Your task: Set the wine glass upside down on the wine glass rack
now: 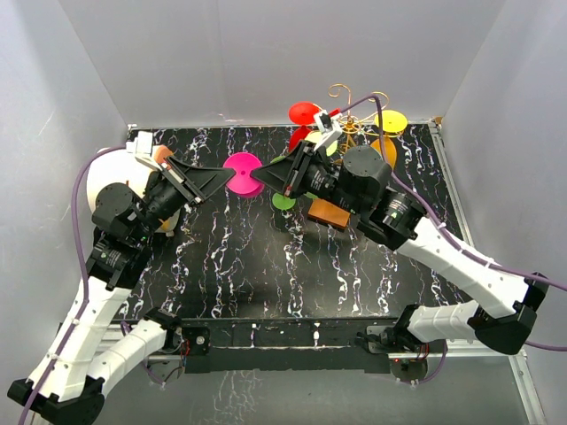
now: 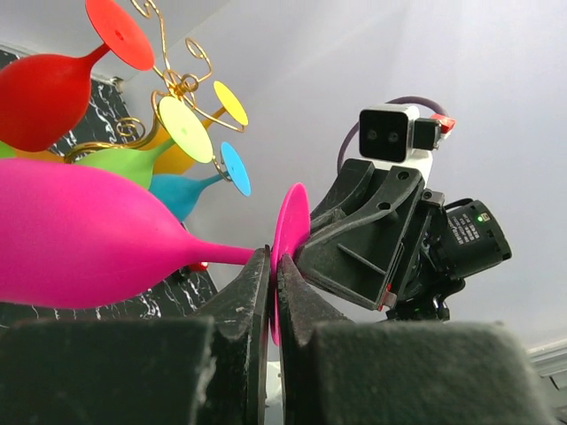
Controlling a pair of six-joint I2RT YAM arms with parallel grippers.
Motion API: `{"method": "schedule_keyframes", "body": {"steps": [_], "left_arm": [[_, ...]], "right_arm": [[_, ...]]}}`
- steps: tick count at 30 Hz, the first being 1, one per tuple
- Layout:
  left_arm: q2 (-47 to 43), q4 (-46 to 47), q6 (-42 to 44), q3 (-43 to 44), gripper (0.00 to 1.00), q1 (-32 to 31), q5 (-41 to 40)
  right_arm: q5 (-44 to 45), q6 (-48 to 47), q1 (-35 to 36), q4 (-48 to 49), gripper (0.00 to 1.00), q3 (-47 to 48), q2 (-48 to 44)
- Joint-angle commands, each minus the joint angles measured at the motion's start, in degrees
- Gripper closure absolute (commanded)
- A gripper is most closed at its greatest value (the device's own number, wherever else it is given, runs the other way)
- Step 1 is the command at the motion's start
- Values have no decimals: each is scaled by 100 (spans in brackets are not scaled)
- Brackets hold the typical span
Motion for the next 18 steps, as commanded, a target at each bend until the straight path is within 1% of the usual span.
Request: {"method": "schedule_keyframes", "body": {"steps": [1,4,8,9,11,13,14,15,17,18], "left_arm": [[-108,-14,90,-24,100,-10,12],[-109,-60,101,-18,100,-10,-7],[-86,-79,86,-11,100,-10,-3],[-83,-98,90,-8,100,-10,-24],[-98,-171,132,5,100,-8,-85],[-141,-389,269,57,100,-10,-305],[-162,-506,339,81,95,-7,-434],[-196,-658,422,101,86,-5,-586],[-279,-959,548,160,55,-10,-942],[-329,-1080,597,173,45,-10,-1100]], "right_arm": [[-516,455,-223,862,94,68,136],[-931,791,-428,1170,94,10,263],[-1325,1083,-558,1580,90,-71,395],[-1385,1127,-572,1628,91,-77,424],[-1424,1182,-612,1702,100,-96,455],[-1431,1227,-689,1784,100,-113,458],[-1421,1249,-743,1814,100,-107,462],[-1420,1259,-812,1825,100,-81,478],[-1425,1294,-946,1835,100,11,528],[-1447,1305,-1008,1867,100,63,566]]}}
